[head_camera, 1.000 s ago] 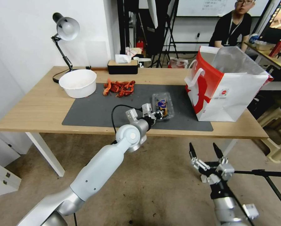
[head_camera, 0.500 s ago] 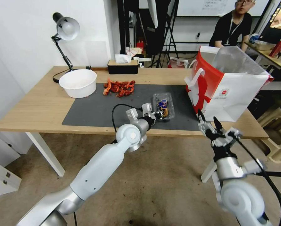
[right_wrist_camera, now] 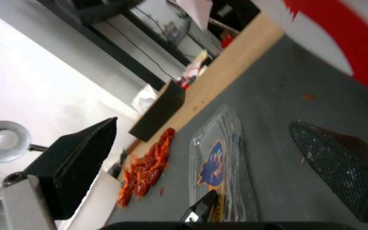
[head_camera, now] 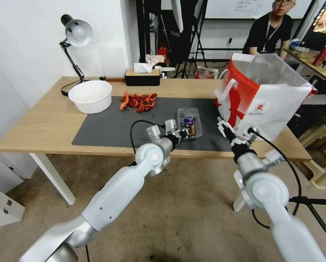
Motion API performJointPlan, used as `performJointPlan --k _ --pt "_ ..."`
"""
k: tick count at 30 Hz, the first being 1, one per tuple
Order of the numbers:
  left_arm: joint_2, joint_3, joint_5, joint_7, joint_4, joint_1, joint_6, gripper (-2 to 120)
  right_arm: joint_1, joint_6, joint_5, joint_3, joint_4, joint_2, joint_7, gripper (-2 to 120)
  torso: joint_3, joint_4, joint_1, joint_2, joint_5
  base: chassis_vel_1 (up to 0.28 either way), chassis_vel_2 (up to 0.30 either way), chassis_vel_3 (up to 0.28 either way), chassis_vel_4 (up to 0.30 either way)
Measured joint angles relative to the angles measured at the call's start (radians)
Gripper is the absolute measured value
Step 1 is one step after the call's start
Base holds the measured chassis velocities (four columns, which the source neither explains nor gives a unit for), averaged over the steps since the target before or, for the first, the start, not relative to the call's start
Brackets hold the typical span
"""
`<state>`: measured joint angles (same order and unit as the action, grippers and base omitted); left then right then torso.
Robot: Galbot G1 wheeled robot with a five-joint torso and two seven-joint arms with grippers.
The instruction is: Close the takeout container lid, then place the container into the takeout bag.
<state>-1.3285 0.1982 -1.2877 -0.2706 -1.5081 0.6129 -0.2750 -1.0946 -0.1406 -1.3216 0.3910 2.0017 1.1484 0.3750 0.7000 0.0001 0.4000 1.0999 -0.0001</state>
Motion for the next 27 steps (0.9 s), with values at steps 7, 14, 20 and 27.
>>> performJointPlan --k 7,14,20,27 --pt "0.004 -0.001 -0.001 0.001 0.000 -0.001 0.000 0 0.108 -0.039 -0.035 -0.070 -0.077 0.010 0.091 100 0.000 0.0000 0.000 0.000 0.0001 0.000 0.000 0.000 0.000" --pt "0.004 -0.002 -0.001 0.000 0.001 -0.002 0.000 0 0.191 -0.087 -0.068 -0.103 -0.144 0.014 0.160 100 0.000 -0.0002 0.000 0.000 0.0002 0.000 0.000 0.000 0.000" --pt "0.005 -0.004 -0.002 0.001 0.002 -0.002 0.000 0 0.257 -0.125 -0.110 -0.119 -0.202 0.018 0.199 100 0.000 -0.0001 0.000 0.000 0.0001 0.000 0.000 0.000 0.000" --pt "0.007 -0.008 -0.002 0.002 0.000 0.000 0.002 0 0.306 -0.185 -0.132 -0.140 -0.247 0.030 0.221 91 0.000 -0.0001 0.000 0.000 0.0000 0.000 0.000 0.000 0.000"
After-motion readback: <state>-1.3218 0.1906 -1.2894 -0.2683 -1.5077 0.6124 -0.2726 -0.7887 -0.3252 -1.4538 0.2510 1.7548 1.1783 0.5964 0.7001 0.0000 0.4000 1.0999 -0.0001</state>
